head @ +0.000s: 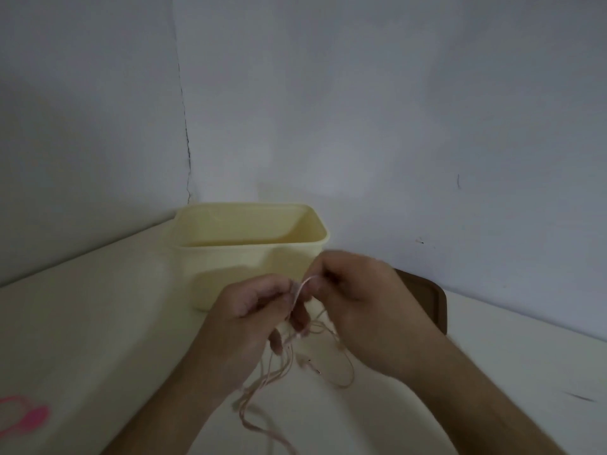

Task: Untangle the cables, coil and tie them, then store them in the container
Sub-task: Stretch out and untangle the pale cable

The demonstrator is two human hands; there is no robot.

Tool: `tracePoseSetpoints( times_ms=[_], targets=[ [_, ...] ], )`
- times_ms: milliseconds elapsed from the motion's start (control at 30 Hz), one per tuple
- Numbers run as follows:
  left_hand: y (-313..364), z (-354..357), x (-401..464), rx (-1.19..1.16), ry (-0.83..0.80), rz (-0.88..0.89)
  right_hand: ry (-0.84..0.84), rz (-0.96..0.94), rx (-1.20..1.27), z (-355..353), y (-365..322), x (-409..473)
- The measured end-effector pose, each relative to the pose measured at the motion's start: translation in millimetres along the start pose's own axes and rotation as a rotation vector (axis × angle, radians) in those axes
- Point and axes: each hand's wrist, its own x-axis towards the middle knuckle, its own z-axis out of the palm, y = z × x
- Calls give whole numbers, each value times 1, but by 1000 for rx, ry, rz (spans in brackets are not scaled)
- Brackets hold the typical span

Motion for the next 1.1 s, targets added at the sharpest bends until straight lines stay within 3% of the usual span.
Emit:
tracePoseSetpoints(
  times_ms=[100,167,300,367,433,500,567,667,733,833,933,1100],
  targets=[
    [3,-3,-1,-143,-80,-62,131,72,76,-9,3,1],
    [5,-6,-2,-237,-91,-75,122,113,132,-8,4,2],
    [8,-14,-5,-488,-260,-145,59,148,132,5,8,2],
    [11,-13,-7,-550,-233,-124,17,125,95,14,6,1],
    [11,-9,-5,-560,-73,-92,-66,125,32,23,5,-2],
    [12,-7,-1,-540,94,-56,-195,131,-34,29,2,-5],
    [12,-8,2,-460,158,-8,-278,107,-69,30,-2,-7],
    [6,-7,3,-136,204,50,-266,49,-109,21,-10,-7],
    [0,-2,1,27,172,80,-200,33,-106,12,-10,-5],
    [-1,2,-1,83,-26,44,-122,15,-84,0,-4,-2],
    [4,-1,-2,-116,-175,-65,-7,24,2,-5,4,1],
    [13,-4,-7,-502,-136,-55,23,48,88,12,11,2]
  ],
)
